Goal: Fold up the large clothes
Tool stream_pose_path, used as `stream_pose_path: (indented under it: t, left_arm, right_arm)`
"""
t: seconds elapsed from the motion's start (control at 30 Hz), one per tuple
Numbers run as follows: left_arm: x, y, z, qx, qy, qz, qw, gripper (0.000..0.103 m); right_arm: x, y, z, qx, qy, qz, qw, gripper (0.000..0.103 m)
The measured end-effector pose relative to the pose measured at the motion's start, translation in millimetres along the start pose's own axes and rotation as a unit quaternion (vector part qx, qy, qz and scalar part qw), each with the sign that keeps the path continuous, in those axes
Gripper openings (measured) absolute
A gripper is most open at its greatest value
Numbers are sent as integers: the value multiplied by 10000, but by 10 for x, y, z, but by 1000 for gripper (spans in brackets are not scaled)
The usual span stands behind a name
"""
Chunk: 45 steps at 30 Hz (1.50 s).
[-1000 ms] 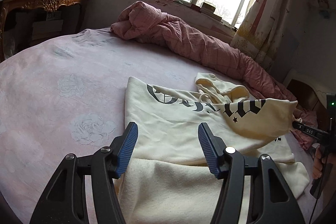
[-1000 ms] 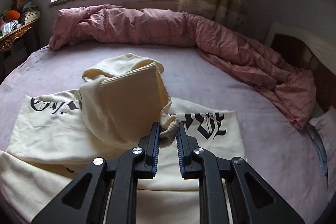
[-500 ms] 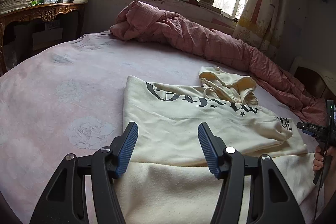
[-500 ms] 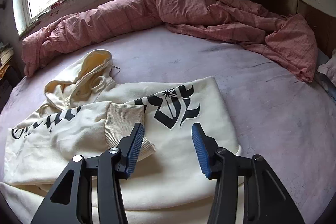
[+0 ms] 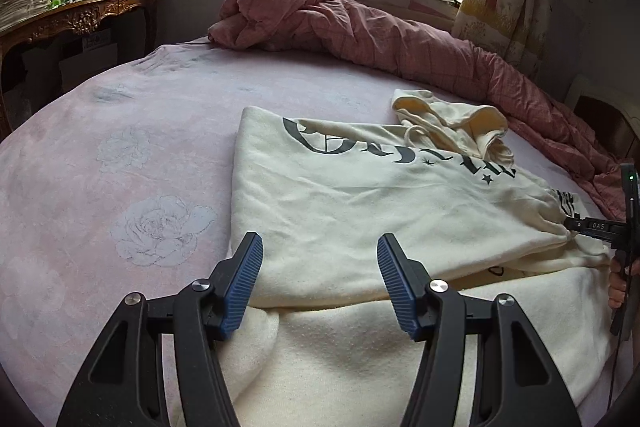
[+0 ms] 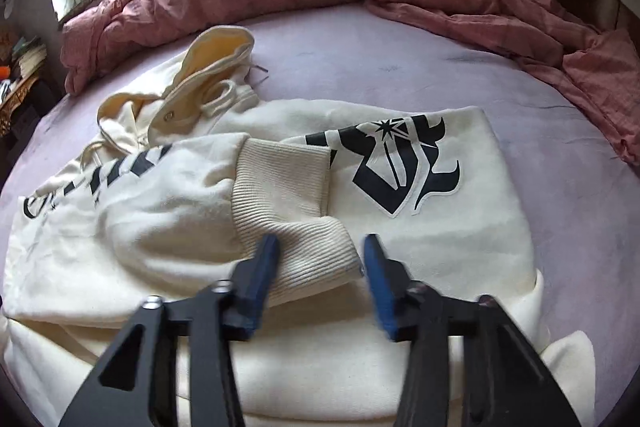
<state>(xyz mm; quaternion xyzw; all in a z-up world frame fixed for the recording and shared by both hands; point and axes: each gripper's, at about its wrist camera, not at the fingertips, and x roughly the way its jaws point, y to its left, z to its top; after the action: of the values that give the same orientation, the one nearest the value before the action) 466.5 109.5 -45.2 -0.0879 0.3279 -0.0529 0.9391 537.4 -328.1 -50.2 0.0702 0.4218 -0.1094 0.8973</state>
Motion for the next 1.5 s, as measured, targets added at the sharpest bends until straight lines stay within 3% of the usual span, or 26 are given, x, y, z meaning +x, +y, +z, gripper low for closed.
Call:
stream_pose_path:
  t: [0.03, 0.1, 0.33, 0.43, 0.5, 0.57, 0.63, 0.7, 0.77, 0.83, 0.9, 1.0, 1.03, 1.13, 1.2, 1.27, 1.5]
  left_arm:
    - [-8, 7, -2, -13, -14, -20, 10000, 58]
    - [-12, 28, -7, -48, -20, -19, 10000, 58]
    - [9, 36, -12, -44, 44, -3, 10000, 58]
    - [-26, 15, 2, 16, 27, 52, 10000, 58]
    - [-140, -68, 31, 266, -145, 277, 9992, 58]
    - [-325, -158, 68, 429, -440, 256, 9978, 58]
    - [-534, -199, 116, 271, -608, -110, 9977, 58]
    - [-730, -265, 149, 255, -756, -355, 9962, 58]
    - [-970, -399, 167, 500, -1005, -363, 9930, 60]
    - [-1196, -535, 169, 719, -1232, -365, 9891, 63]
    - [-1361, -628, 162, 708, -1405, -487, 9863, 73]
    - [-1561, -762, 115, 614, -1753, -654, 9804, 96]
    - [-1615, -812, 90, 646, -1880, -646, 9779, 103]
    - [-1713, -930, 6, 834, -2101, -601, 9723, 103]
    - [-1696, -995, -32, 975, -2041, -577, 9724, 103]
    - [-1666, -1017, -98, 987, -2037, -527, 9726, 103]
    - [-1661, -1052, -287, 933, -1873, -649, 9757, 103]
  right_arm:
    - [39, -9, 3, -71, 79, -195, 9998, 11]
    - [123, -67, -6, -79, 279, -240, 9993, 10]
    - [129, -30, -58, -530, 214, -579, 9967, 7]
    - [-69, -45, -59, -520, -131, -909, 9944, 8]
    - [-305, -101, -104, -418, -440, -818, 9948, 8]
    - [-578, -183, -193, -275, -658, -412, 9966, 12]
    - [-856, -286, -322, -188, -808, -29, 9965, 18]
    - [-1113, -355, -461, -209, -955, 165, 9951, 22]
    - [-1358, -414, -609, -288, -1096, 256, 9932, 28]
    - [-1578, -471, -754, -317, -1244, 352, 9911, 49]
    - [-1807, -542, -925, -250, -1476, 446, 9877, 63]
    - [-2030, -596, -1149, -68, -1709, 537, 9838, 93]
    - [-2085, -604, -1219, -46, -1760, 519, 9830, 94]
    - [-2232, -582, -1403, -69, -1914, 423, 9806, 94]
    - [-2313, -571, -1478, -95, -2015, 412, 9786, 95]
    - [-2366, -569, -1507, -108, -2132, 504, 9756, 103]
    - [-2286, -562, -1579, -163, -2045, 570, 9771, 103]
